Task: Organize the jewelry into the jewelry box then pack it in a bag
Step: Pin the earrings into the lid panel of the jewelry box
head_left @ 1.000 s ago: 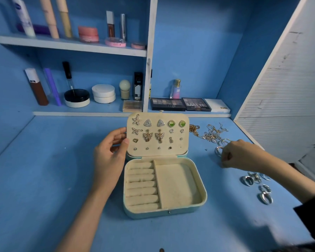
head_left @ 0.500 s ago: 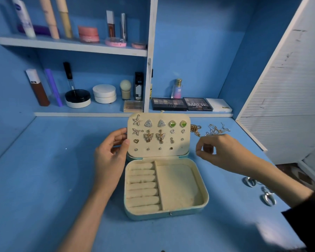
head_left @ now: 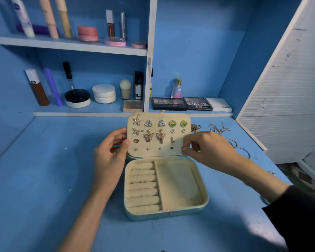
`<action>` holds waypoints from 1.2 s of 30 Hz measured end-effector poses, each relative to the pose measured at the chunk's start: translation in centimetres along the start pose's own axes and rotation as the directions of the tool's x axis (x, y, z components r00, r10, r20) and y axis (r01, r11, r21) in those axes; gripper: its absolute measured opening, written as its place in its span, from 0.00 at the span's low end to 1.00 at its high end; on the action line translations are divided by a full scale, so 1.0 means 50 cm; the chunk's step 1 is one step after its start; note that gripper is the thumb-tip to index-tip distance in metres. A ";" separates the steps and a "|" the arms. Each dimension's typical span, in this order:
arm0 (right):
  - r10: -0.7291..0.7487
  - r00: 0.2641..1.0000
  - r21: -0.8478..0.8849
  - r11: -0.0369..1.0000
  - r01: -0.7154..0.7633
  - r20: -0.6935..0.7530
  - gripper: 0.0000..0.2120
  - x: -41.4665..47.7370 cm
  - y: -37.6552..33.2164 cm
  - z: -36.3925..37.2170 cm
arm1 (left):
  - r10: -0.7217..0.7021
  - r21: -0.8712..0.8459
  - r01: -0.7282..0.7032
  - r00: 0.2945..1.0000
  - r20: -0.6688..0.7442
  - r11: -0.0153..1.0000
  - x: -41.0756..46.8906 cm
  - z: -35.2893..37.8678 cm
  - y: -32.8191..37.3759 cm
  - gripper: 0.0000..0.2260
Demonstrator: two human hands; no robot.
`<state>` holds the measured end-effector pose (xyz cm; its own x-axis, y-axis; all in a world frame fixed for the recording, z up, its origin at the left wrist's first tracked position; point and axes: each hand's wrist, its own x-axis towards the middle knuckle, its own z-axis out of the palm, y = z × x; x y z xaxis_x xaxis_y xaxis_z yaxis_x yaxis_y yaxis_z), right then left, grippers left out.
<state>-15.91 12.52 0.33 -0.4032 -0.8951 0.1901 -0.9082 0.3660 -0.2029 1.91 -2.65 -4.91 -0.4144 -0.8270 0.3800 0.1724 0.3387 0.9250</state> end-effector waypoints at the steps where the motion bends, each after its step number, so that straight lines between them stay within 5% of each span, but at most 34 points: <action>1: 0.004 1.000 -0.006 1.000 -0.004 -0.002 0.05 0.001 -0.002 0.001 | 0.000 0.001 0.000 1.000 0.001 1.000 0.000 0.000 0.000 0.17; 17: 0.164 0.985 0.086 0.984 -0.159 -0.058 0.05 0.010 0.064 -0.025 | -0.023 -0.005 0.023 1.000 -0.005 1.000 0.003 0.001 -0.003 0.17; 25: 0.209 0.970 -0.114 0.974 -0.195 0.127 0.06 0.006 0.134 -0.020 | -0.023 0.001 0.023 1.000 -0.003 1.000 0.002 0.002 0.002 0.16; 36: 0.257 0.958 -0.151 0.960 -0.237 0.127 0.06 0.004 0.134 0.004 | -0.026 0.001 0.026 1.000 0.005 1.000 0.003 0.000 -0.004 0.17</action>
<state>-22.06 14.74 -1.16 -0.6055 -0.7958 0.0078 -0.7927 0.6023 -0.0946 1.81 -2.84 -5.02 -0.4234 -0.8331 0.3559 0.1608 0.3175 0.9345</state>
